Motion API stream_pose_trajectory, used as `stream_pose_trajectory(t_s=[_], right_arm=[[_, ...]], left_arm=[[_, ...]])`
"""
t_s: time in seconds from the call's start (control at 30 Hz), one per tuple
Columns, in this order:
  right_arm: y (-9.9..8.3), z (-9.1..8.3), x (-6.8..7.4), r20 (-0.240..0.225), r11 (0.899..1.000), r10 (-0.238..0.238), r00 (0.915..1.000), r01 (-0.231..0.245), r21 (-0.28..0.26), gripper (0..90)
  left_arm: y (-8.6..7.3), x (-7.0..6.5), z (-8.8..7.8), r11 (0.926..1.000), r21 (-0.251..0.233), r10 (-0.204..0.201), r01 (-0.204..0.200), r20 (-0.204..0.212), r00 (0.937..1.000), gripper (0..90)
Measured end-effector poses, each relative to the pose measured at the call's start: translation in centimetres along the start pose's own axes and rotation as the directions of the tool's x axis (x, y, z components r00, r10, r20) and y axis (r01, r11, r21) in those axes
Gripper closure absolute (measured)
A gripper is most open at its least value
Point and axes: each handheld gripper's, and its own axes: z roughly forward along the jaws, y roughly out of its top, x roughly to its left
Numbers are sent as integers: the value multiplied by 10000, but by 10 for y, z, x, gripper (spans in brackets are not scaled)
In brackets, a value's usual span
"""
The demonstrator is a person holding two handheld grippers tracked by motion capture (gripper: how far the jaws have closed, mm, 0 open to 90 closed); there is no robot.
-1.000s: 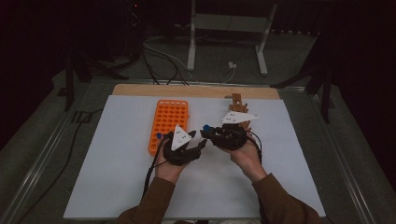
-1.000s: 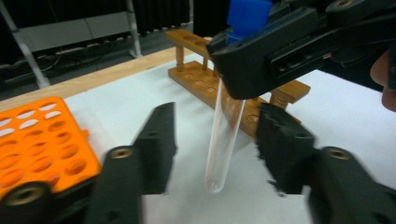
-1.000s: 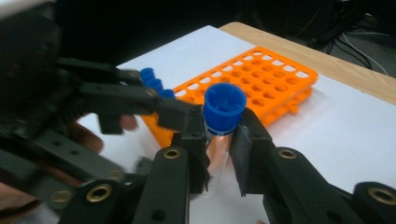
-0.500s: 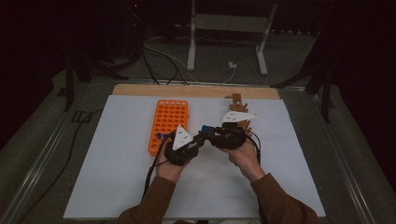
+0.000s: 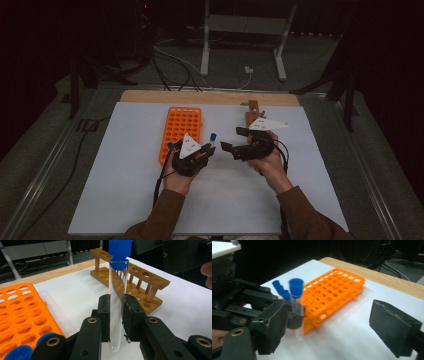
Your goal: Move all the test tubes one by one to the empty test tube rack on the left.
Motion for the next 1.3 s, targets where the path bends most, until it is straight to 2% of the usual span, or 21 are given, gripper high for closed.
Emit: stream_pose_trajectory(t_s=[0.33, 0.63, 0.93, 1.13, 1.3], right_arm=[[-9, -12, -13, 978, 9998, -216, 9950, 216, 13, 104], [-20, -23, -24, 1534, 9996, -294, 9877, 291, 42, 60], [-27, -35, -36, 2089, 9999, 3, 9779, 25, -132, 29], [-33, -44, -42, 2546, 9999, 29, 9670, 13, -160, 23], [-37, -54, -48, 2650, 9992, 310, 9637, -229, -336, 15]], left_arm=[[-1, 4, -9, 9998, -158, -141, 143, 108, 9998, 783], [-4, 14, -25, 9989, -355, -289, 290, 54, 9996, 783], [-10, 27, -43, 9972, -633, -396, 400, 72, 9992, 782], [-16, 37, -56, 9963, -777, -361, 363, 43, 9993, 783], [-18, 46, -68, 9951, -902, -414, 410, -26, 9991, 782]])
